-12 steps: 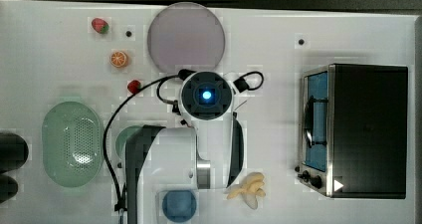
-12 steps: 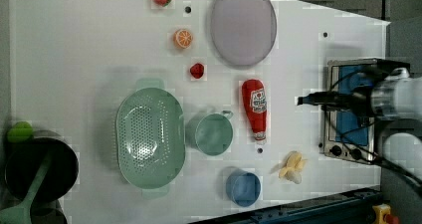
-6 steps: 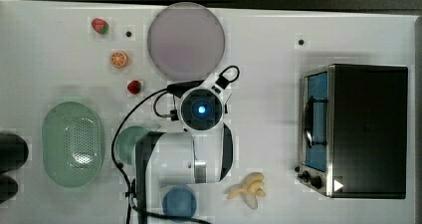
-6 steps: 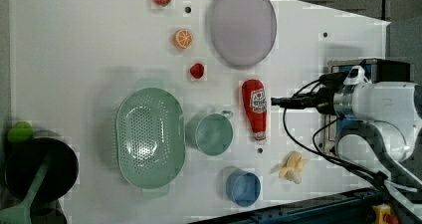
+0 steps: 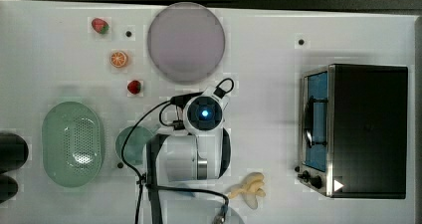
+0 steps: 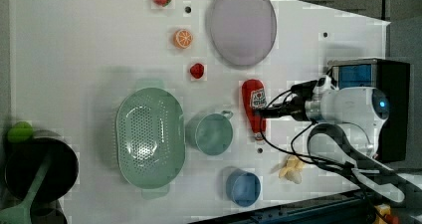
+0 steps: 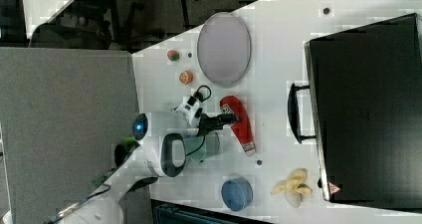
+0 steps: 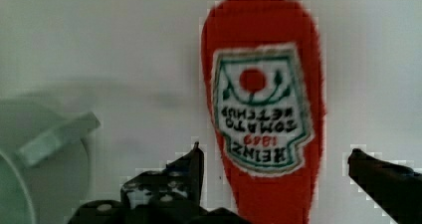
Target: Pick Ketchup from the table and place it in strainer.
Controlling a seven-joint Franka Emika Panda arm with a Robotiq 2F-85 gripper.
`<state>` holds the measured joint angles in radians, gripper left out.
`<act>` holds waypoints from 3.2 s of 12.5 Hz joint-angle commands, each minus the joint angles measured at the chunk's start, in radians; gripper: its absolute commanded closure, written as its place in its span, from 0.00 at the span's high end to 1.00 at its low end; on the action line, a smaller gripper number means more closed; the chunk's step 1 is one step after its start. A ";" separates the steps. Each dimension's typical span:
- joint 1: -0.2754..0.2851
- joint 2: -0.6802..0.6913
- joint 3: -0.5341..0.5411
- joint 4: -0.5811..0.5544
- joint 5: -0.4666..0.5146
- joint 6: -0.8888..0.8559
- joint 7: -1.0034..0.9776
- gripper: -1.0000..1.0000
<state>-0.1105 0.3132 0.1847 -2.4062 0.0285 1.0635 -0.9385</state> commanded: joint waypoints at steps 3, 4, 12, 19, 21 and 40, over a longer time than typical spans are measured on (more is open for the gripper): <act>-0.006 0.035 -0.001 0.012 -0.004 0.060 -0.037 0.85; -0.006 0.041 -0.006 0.010 -0.004 0.086 -0.036 0.72; -0.007 -0.165 -0.009 0.011 -0.004 -0.014 -0.036 0.54; 0.002 -0.438 0.047 0.100 0.004 -0.437 -0.012 0.54; 0.014 -0.459 0.088 0.116 0.012 -0.475 0.075 0.54; 0.111 0.001 0.545 0.137 0.034 0.086 0.956 0.54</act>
<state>-0.0116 0.3433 0.7446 -2.2871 0.0605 1.1465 -0.0511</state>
